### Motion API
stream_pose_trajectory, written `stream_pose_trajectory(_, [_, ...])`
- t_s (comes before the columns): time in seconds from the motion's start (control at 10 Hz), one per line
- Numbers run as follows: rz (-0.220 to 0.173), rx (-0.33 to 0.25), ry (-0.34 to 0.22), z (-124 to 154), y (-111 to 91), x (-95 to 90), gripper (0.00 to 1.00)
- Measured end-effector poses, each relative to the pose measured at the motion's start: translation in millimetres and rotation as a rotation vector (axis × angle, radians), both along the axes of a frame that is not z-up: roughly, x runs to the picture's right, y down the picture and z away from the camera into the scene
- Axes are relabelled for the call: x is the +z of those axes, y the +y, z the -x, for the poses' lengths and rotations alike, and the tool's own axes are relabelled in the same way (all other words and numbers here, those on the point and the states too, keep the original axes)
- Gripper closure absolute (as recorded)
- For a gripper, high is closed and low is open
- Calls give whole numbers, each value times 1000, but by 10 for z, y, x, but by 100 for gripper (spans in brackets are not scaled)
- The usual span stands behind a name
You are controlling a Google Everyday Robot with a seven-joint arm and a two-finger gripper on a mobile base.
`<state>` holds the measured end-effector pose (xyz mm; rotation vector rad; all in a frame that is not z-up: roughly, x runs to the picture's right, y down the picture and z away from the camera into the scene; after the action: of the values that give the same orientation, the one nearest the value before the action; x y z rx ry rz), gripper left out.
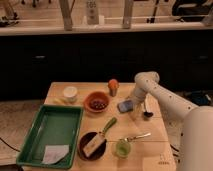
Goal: Place sponge in tray
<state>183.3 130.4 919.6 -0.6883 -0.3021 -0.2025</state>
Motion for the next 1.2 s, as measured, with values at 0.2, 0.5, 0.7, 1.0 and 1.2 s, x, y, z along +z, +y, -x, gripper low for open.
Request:
stream_pose_trajectory(0.2, [3, 2, 0, -2, 3, 8, 20])
stream_pose_trajectory(0.5, [6, 4, -1, -4, 5, 19, 20])
stream_pose_trajectory(0.7, [8, 5, 0, -11, 7, 24, 20])
stream_pose_trajectory(1.0, [10, 9, 1, -17, 3, 34, 20])
stream_pose_trajectory(1.2, [12, 10, 1, -21, 7, 41, 20])
